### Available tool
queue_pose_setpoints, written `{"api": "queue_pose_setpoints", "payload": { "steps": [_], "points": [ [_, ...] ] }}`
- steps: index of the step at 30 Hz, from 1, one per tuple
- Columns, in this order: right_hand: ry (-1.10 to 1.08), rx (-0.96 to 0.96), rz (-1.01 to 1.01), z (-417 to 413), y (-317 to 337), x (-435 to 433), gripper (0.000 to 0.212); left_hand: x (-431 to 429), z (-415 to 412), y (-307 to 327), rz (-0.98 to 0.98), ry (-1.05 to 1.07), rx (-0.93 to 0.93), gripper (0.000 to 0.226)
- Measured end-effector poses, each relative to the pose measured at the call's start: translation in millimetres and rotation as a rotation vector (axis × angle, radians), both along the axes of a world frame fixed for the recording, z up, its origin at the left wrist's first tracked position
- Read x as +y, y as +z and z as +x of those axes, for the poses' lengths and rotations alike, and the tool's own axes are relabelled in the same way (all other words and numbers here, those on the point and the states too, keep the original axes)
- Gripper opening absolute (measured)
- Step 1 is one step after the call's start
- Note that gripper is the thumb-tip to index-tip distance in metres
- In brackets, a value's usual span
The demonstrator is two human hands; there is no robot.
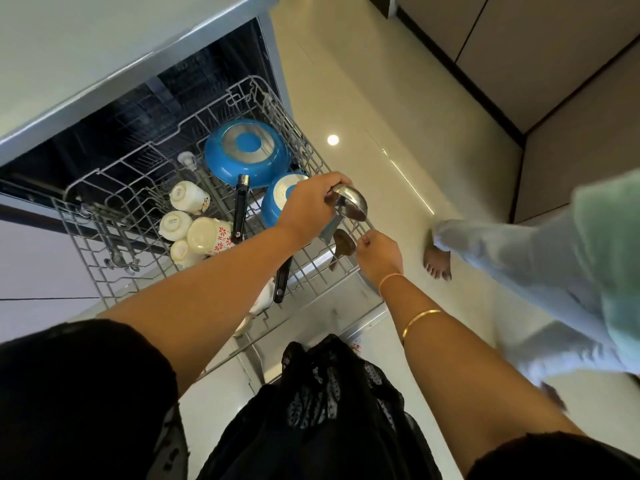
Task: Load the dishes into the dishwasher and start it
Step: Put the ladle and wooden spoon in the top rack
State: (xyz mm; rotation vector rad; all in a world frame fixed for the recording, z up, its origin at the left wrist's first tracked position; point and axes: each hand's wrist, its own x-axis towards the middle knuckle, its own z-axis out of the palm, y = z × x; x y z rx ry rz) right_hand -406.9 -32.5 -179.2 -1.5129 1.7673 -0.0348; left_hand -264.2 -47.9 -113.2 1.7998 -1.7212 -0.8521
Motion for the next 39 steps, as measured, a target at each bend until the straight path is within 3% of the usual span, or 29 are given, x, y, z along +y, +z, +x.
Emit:
{"api": "queue_pose_setpoints", "payload": {
  "steps": [13, 21, 29, 33, 39],
  "points": [
    [-0.036, -0.014, -0.028, 12.8, -7.3, 0.0, 0.025, -4.8, 3.3, -4.9, -0.038, -0.027, 0.075, 0.028],
    [-0.070, -0.039, -0.013, 7.4, -8.4, -2.1, 0.018, -5.1, 8.4, -26.1, 0.182, -0.109, -0.002, 0.042],
    [-0.080, -0.105, 0.014, 5.1, -8.6, -1.0, 0.024, 8.0, 10.0, -52.8, 0.399, -0.183, -0.436, 0.045],
    [-0.009, -0.178, 0.089, 8.7, -4.9, 0.1, 0.037, 19.6, 7.6, -60.5, 0.555, -0.151, -0.408, 0.046],
    [0.083, -0.181, 0.149, 23.8, -2.8, 3.7, 0.041, 34.6, 9.1, -52.8, 0.608, -0.134, -0.360, 0.055]
  ]
}}
